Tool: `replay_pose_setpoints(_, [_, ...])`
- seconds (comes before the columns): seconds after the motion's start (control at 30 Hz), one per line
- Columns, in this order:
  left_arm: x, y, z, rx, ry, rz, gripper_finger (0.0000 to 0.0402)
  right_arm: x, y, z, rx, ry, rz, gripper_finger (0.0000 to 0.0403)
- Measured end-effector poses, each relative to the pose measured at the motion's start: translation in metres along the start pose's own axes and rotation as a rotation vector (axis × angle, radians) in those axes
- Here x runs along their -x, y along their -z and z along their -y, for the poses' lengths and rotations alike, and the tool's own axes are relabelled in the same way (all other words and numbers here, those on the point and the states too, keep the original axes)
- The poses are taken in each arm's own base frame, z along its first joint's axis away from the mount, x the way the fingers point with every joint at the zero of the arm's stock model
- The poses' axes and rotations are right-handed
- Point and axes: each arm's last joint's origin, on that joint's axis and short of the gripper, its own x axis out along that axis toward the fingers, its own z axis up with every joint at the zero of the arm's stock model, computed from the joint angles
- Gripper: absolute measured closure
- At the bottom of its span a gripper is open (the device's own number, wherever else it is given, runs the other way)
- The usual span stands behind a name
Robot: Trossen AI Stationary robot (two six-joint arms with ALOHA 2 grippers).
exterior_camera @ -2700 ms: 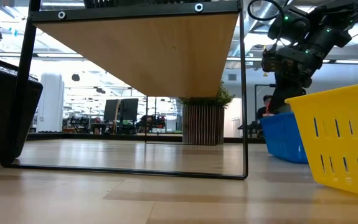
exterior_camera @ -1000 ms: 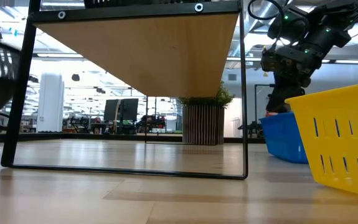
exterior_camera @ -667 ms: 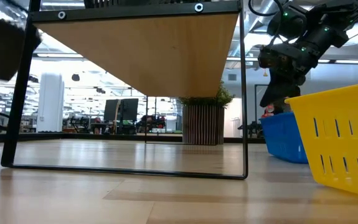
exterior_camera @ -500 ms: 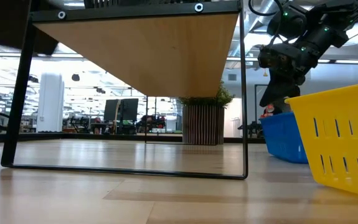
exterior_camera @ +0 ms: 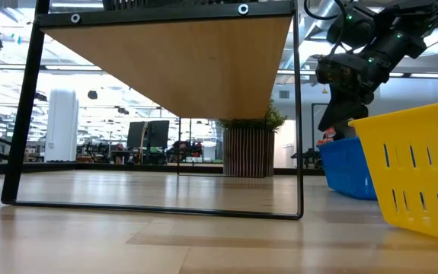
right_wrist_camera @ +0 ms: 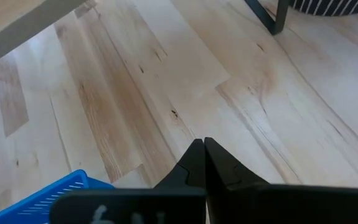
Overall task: Stack baskets on shelf by color
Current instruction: Stack the black basket on top of the black basket on the shelf
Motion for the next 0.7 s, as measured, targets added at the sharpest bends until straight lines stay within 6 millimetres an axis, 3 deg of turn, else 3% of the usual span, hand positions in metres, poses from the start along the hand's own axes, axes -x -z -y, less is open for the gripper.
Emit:
replay_pose_setpoints(0.17, [-0.024,-0.027,0.015,-0.199,0.134,-0.026,0.0401,0.0,0.0,0.0,-0.001,0.0,-0.001,0.0396])
replay_pose_setpoints(0.33, [-0.057,-0.035,0.03,-0.398,0.196,-0.063,0.0401,0.0,0.0,0.0,-0.001,0.0,-0.002,0.0396])
replay_pose_setpoints(0.7, [-0.127,-0.014,0.071,-0.699,0.369,-0.347,0.0401,0.0,0.0,0.0,-0.006,0.001,-0.003,0.0396])
